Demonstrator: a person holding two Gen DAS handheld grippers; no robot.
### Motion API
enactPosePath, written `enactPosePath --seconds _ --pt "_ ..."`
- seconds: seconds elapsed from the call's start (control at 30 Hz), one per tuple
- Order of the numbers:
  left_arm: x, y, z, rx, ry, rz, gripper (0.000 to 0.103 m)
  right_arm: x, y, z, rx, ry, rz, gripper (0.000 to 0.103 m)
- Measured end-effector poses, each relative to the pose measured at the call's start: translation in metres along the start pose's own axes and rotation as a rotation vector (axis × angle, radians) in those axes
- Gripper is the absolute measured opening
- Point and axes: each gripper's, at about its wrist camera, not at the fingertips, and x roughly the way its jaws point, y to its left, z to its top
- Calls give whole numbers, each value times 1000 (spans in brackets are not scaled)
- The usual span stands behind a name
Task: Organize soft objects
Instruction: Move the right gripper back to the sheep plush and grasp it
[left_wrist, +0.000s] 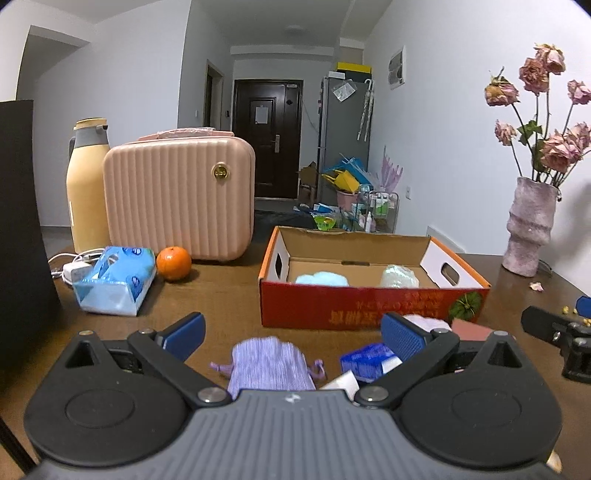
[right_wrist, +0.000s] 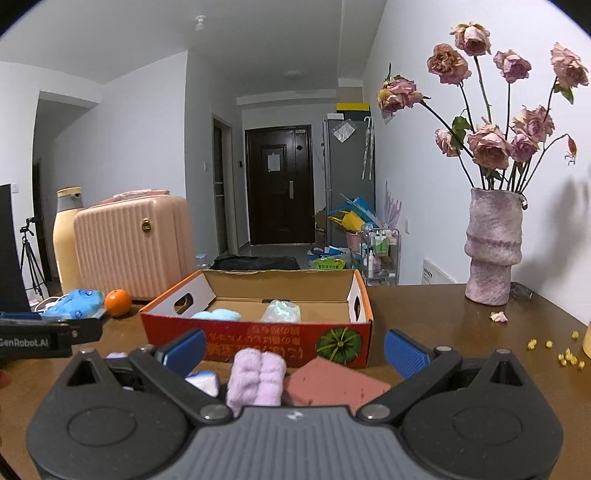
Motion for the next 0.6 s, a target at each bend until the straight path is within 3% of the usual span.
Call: enactPosePath --seconds 0.33,0.6 --pt "-32 9 -32 -6 30 -33 103 -38 12 -34 9 -36 33 103" --pt "-51 13 -52 25 45 -50 103 -50 26 -60 -25 43 32 103"
